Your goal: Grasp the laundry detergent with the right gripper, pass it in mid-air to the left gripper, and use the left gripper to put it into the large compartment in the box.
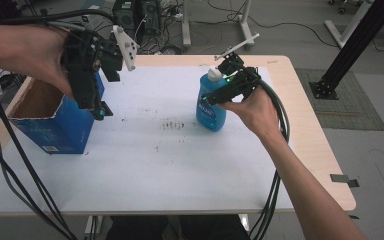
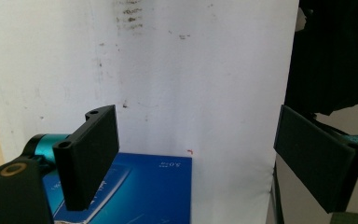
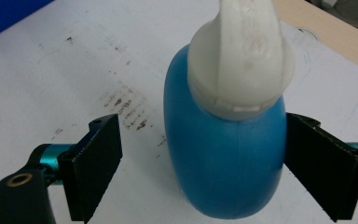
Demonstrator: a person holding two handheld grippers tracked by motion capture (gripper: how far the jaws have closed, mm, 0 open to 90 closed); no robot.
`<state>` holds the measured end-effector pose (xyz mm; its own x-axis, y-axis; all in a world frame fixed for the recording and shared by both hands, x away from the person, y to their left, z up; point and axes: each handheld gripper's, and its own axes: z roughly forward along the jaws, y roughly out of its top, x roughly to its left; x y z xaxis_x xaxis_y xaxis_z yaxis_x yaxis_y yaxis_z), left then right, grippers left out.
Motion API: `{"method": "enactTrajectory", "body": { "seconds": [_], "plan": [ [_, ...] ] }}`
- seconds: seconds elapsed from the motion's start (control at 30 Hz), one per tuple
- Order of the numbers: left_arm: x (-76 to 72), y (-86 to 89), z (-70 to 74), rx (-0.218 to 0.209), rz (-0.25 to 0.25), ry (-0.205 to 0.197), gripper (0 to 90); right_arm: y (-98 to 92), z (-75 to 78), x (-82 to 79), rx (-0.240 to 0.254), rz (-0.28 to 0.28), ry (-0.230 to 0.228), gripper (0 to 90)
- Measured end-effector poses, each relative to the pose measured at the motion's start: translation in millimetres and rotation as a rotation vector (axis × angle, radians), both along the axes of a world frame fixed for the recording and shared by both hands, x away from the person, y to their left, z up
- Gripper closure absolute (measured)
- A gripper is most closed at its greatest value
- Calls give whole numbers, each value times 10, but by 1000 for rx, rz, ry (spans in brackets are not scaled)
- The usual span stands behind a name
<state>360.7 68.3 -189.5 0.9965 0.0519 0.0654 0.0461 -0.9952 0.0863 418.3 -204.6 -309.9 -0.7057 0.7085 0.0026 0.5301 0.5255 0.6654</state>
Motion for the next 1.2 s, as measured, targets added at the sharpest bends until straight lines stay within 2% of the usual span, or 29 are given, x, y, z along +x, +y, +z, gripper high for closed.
{"method": "enactTrajectory", "body": {
  "seconds": [0.17, 0.3, 0.4, 0.6, 0.8, 1.2],
  "plan": [
    [2, 14, -27, -4, 9, 3, 140, -26, -108, -72, 51, -7, -58, 126],
    [4, 21, -41, 1, 3, 6, 140, -46, -205, -99, 66, -25, -99, 126],
    [2, 34, -52, 0, 10, 9, 140, -66, -273, -95, 88, -38, -97, 126],
    [-2, 60, -56, -2, 14, 6, 140, -84, -380, -37, 92, -47, -76, 126],
    [-1, 80, -64, 1, 16, 8, 140, -87, -440, -2, 88, -48, -83, 126],
    [3, 102, -77, -4, 23, 8, 140, -74, -567, 60, 73, -43, -61, 126]
  ]
}}
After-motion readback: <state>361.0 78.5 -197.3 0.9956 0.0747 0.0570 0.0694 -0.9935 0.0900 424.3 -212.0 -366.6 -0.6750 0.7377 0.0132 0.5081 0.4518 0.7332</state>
